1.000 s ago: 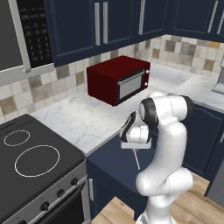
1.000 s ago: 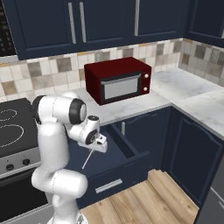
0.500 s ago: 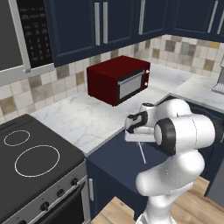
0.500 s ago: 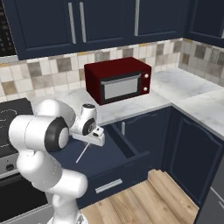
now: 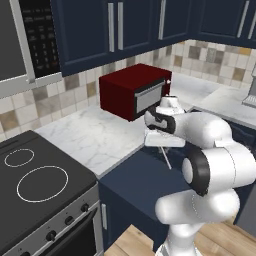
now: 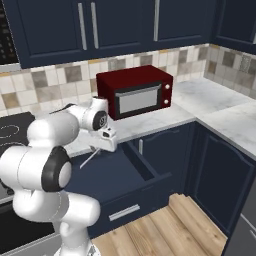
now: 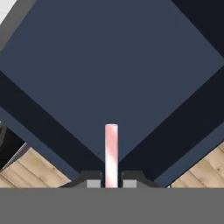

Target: Take a straw from the drawer in front and place it inside the glass cup on the dining counter.

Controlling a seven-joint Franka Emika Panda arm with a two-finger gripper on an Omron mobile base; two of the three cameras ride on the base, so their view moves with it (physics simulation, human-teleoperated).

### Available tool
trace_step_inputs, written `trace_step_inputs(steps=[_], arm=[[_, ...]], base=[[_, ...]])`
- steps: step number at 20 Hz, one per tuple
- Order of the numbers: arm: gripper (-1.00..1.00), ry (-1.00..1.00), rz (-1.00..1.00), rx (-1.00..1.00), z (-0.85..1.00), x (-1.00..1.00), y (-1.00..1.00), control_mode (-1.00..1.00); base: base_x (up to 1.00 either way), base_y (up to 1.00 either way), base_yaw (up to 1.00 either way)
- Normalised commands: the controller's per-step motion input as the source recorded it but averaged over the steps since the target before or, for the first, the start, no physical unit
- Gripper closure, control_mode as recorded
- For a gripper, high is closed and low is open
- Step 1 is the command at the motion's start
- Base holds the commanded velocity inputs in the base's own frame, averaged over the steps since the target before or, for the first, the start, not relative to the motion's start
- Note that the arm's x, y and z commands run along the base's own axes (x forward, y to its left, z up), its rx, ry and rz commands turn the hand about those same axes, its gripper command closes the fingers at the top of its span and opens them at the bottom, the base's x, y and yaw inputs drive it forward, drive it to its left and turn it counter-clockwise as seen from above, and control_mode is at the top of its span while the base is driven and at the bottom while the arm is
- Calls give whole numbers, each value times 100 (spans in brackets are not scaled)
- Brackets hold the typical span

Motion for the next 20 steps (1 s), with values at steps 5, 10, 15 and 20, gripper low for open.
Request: trace_step_inputs(steps=[5,10,15,20], arm=[[100,15,0,0,83,-40,-4,-100],[100,2,-1,0,50,-70,-1,-100],[100,-14,-6,0,31,-79,0,-100],[100,-29,-8,0,35,-54,0,-100]], base=[[0,0,0],[0,0,0],[0,0,0],[0,0,0]])
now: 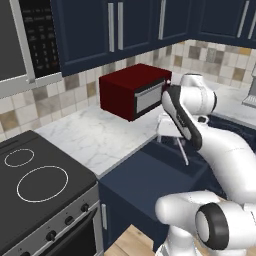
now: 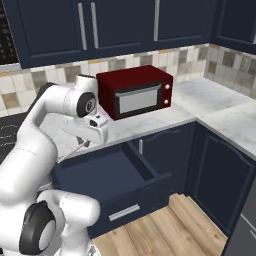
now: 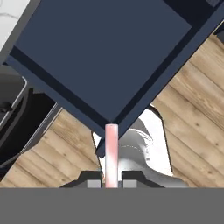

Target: Take a straw from the drawer in front and place it inside the glass cup on the dining counter.

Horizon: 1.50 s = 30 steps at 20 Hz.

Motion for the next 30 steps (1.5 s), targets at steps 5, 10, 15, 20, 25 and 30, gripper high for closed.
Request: trace_step_inputs(steps=[5,10,15,20,25,30], arm=[[100,-39,-10,0,41,-17,0,-100],[100,-33,-9,0,29,0,0,-100],[100,-18,-5,-4,3,0,0,-100],[100,-22,0,-5,0,0,0,-100],[100,-11,0,-3,0,0,0,-100],[100,-4,0,-1,0,-19,0,-100]], base=[[0,0,0],[0,0,0],[0,0,0],[0,0,0],[0,0,0],[0,0,0]])
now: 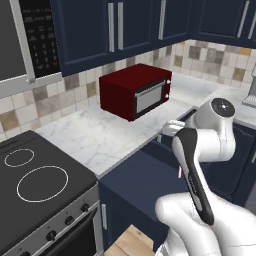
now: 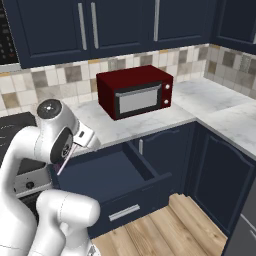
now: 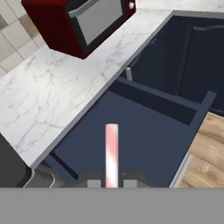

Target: Take a straw from the drawer in front and place it inside the glass cup on the dining counter.

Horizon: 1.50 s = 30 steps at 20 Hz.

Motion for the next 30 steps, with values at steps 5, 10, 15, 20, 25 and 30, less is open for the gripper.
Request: trace_step_inputs(steps=[5,10,15,20,25,30], arm=[[100,0,0,0,0,0,0,100],[100,0,0,0,0,0,0,100],[100,0,0,0,0,0,0,100],[100,0,0,0,0,0,0,100],[100,0,0,0,0,0,0,100],[100,0,0,0,0,0,0,100]], base=[[-99,0,0],[-99,0,-2],[-43,0,-20],[-1,0,-58],[0,-1,-78],[0,-9,-83]])
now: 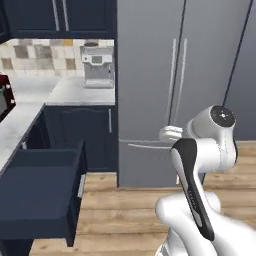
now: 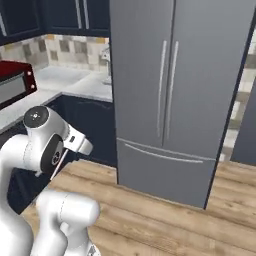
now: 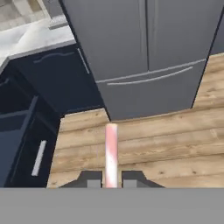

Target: Take a straw from the drawer in front and place it inside the glass cup on the dining counter.

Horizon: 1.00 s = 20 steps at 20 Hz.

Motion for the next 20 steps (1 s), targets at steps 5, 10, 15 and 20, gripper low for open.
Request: trace_step_inputs(steps=[5,10,15,20], arm=[[100,0,0,0,0,0,0,100],[100,0,0,0,0,0,0,100],[100,0,0,0,0,0,0,100],[100,0,0,0,0,0,0,100]], base=[[-1,-22,-81],[0,-24,-77],[0,-24,-73],[0,-30,-72]])
